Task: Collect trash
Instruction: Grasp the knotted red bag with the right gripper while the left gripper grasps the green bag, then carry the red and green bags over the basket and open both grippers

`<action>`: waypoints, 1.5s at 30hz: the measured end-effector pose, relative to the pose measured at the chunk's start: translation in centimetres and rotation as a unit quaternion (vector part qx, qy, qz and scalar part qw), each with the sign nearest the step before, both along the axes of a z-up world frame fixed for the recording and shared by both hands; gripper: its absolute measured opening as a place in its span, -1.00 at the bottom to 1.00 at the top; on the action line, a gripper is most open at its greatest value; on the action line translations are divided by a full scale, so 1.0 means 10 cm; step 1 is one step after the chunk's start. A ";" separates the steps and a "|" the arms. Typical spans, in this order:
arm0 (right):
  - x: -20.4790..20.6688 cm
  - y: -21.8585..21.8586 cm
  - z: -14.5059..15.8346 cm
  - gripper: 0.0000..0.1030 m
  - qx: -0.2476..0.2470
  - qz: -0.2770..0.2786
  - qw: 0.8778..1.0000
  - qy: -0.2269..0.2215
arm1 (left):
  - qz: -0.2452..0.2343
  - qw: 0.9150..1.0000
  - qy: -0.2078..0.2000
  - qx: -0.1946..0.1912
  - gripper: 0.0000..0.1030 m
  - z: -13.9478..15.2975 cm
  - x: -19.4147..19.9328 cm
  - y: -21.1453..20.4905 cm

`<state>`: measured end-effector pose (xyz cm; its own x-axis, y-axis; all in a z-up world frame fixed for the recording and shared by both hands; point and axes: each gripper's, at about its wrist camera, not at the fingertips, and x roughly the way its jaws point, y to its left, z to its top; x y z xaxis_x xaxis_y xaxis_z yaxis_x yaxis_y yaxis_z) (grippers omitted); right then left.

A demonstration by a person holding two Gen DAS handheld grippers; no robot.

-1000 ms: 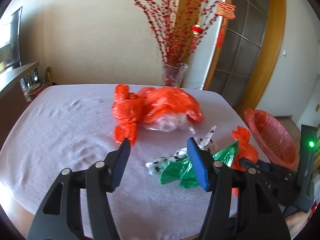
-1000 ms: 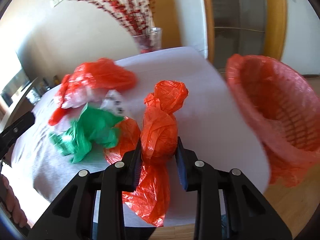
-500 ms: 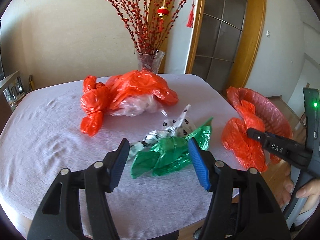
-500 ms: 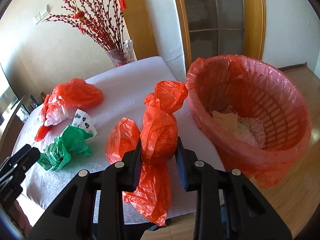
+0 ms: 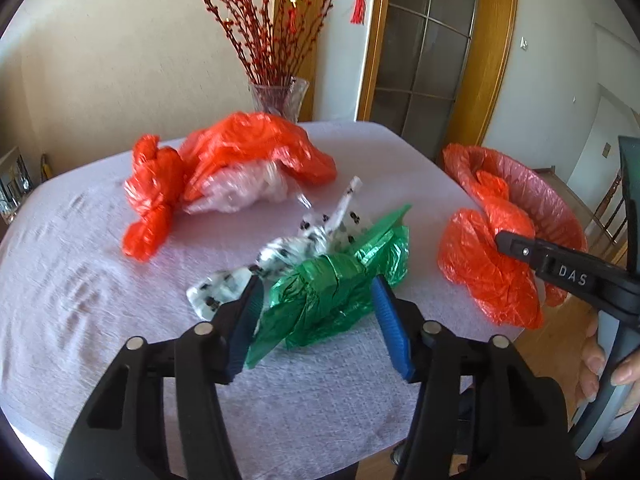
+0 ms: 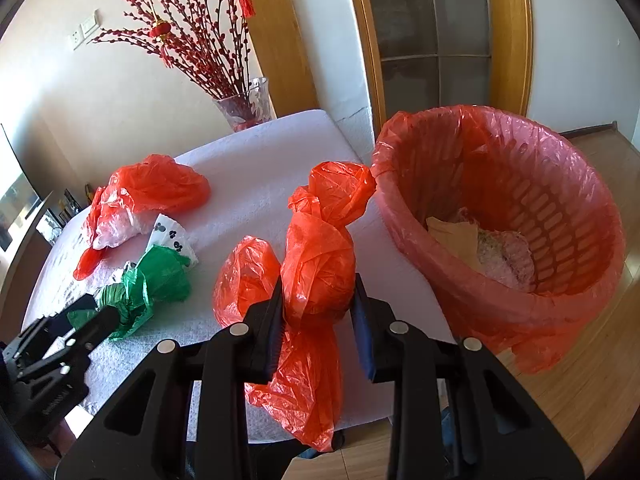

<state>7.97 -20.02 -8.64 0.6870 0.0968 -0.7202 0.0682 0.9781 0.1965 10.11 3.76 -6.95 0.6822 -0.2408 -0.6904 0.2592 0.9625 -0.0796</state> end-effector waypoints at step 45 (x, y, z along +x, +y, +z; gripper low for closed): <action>-0.37 -0.53 0.39 -0.40 -0.002 -0.055 0.997 -0.058 | -0.040 0.998 -0.018 -0.044 -0.71 0.26 0.20 -0.71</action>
